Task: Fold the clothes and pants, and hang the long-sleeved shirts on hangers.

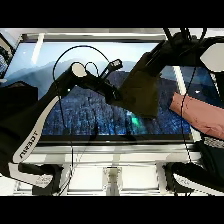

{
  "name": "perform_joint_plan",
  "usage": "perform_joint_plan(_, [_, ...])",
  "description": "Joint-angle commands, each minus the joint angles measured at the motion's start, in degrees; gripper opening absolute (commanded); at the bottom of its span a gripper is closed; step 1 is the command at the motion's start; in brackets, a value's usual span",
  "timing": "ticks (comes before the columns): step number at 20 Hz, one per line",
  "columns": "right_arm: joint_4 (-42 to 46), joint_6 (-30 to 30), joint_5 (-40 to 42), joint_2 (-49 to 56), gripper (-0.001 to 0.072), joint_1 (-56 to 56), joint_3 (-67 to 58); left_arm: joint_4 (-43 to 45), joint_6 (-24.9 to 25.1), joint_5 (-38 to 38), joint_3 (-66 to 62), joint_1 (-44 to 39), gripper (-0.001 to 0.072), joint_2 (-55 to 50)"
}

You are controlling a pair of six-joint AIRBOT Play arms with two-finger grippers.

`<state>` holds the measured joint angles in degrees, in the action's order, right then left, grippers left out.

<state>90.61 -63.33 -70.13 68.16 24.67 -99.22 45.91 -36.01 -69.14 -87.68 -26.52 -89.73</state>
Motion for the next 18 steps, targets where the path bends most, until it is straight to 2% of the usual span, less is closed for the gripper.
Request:
perform_joint_plan(1, [-3.7,0.0,-4.8,0.1,0.0029,0.0,-0.1,11.0,-7.3,-1.7,-0.1,4.7,0.0075,4.0])
perform_joint_plan(5, [-11.3,0.0,-4.1,2.9,0.0029,0.0,-0.1,19.8,-9.0,7.3,-0.1,9.7,0.0074,13.7])
perform_joint_plan(7, [-11.0,0.0,-1.9,5.3,0.0029,0.0,-0.2,24.7,-9.1,12.6,-0.1,10.5,0.0074,17.4])
perform_joint_plan(9, [-8.8,0.0,0.8,7.6,0.0029,0.0,-1.3,31.9,-11.8,16.8,-0.6,10.7,0.0074,19.3])
perform_joint_plan(11, [-6.6,0.0,5.0,9.2,0.0028,0.0,-3.1,39.2,-15.8,18.7,-2.4,10.7,0.0074,19.3])
perform_joint_plan(13, [-6.1,0.3,8.1,10.3,0.0028,0.0,-6.1,43.9,-17.4,20.9,-3.6,10.7,0.0075,19.3])
perform_joint_plan(18, [-7.5,2.1,3.1,10.8,0.0028,0.0,-9.4,44.1,-17.4,19.3,-4.3,10.7,0.0075,19.2])
